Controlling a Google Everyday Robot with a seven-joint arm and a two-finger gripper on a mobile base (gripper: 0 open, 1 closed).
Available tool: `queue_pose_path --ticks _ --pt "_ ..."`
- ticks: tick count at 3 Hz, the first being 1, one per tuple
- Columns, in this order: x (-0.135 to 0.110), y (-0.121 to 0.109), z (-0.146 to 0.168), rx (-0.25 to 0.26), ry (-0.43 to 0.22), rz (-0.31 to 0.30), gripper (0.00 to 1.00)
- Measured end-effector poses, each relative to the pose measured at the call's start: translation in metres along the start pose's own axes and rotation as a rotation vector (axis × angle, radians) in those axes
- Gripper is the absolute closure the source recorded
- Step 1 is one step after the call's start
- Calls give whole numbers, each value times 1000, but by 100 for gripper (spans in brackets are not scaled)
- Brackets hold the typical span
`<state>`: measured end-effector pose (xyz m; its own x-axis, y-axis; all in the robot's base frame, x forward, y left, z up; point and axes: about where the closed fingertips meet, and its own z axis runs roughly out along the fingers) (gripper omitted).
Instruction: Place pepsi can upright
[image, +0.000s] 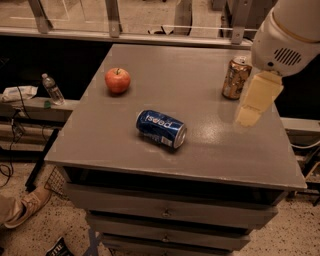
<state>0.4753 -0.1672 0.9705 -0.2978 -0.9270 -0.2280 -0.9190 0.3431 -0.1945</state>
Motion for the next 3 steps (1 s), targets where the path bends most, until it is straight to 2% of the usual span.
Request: queue_pose_path --ticks 1,3 --pt "-30 6 16 -29 39 -8 0" --pt "-95 17 67 -102 135 22 0"
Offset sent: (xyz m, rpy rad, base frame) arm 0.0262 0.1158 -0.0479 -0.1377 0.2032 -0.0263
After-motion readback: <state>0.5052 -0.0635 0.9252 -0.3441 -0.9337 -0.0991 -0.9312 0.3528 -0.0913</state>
